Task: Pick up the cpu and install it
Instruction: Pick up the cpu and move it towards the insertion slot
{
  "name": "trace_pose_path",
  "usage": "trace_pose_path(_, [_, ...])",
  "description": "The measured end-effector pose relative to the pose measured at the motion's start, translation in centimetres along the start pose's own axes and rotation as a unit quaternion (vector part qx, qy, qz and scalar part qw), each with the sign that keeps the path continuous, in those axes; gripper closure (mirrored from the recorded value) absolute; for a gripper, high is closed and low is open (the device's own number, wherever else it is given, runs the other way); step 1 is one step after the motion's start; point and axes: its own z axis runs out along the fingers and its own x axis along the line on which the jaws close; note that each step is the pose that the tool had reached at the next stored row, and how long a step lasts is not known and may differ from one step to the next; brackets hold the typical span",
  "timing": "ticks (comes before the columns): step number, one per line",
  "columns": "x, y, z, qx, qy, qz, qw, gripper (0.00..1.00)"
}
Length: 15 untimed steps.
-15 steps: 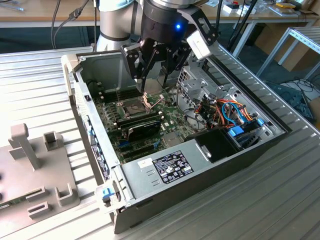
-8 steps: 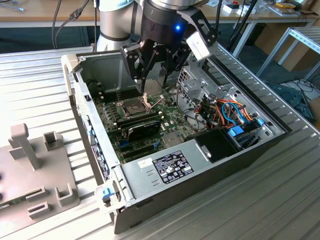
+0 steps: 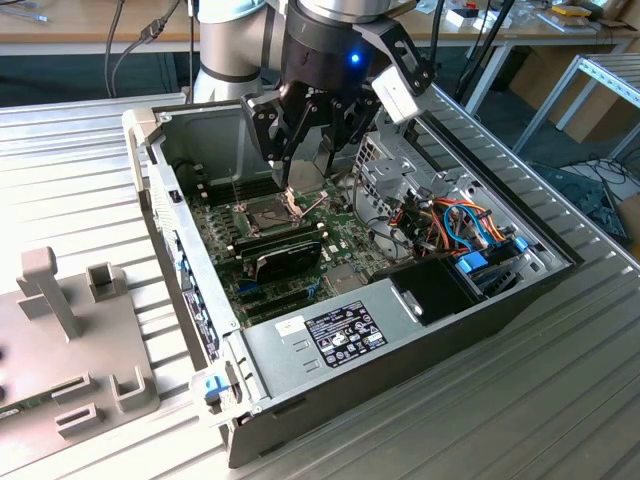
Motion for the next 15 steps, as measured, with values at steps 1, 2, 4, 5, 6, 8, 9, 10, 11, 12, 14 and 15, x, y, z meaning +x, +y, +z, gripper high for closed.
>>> trace_pose_path(1, [0.0, 0.0, 0.03, -0.0001, 0.0, 0.0, 1.0, 0.45])
trace_pose_path(2, [0.0, 0.0, 0.06, -0.0002, -0.0001, 0.0, 1.0, 0.45])
trace_pose_path(4, [0.0, 0.0, 0.13, 0.0, 0.0, 0.0, 1.0, 0.45])
trace_pose_path(5, [0.0, 0.0, 0.18, 0.0, 0.0, 0.0, 1.0, 0.45])
trace_pose_path(6, [0.0, 0.0, 0.23, 0.0, 0.0, 0.0, 1.0, 0.45])
trace_pose_path(8, [0.0, 0.0, 0.36, 0.0, 0.0, 0.0, 1.0, 0.45])
trace_pose_path(9, [0.0, 0.0, 0.42, 0.0, 0.0, 0.0, 1.0, 0.45])
trace_pose_path(10, [0.0, 0.0, 0.46, 0.0, 0.0, 0.0, 1.0, 0.45])
trace_pose_path(11, [0.0, 0.0, 0.56, 0.0, 0.0, 0.0, 1.0, 0.45])
trace_pose_path(12, [0.01, 0.0, 0.6, 0.0, 0.0, 0.0, 1.0, 0.45])
trace_pose_path(14, [0.01, 0.0, 0.65, 0.0, 0.0, 0.0, 1.0, 0.45])
trace_pose_path(15, [0.01, 0.0, 0.67, 0.0, 0.0, 0.0, 1.0, 0.45])
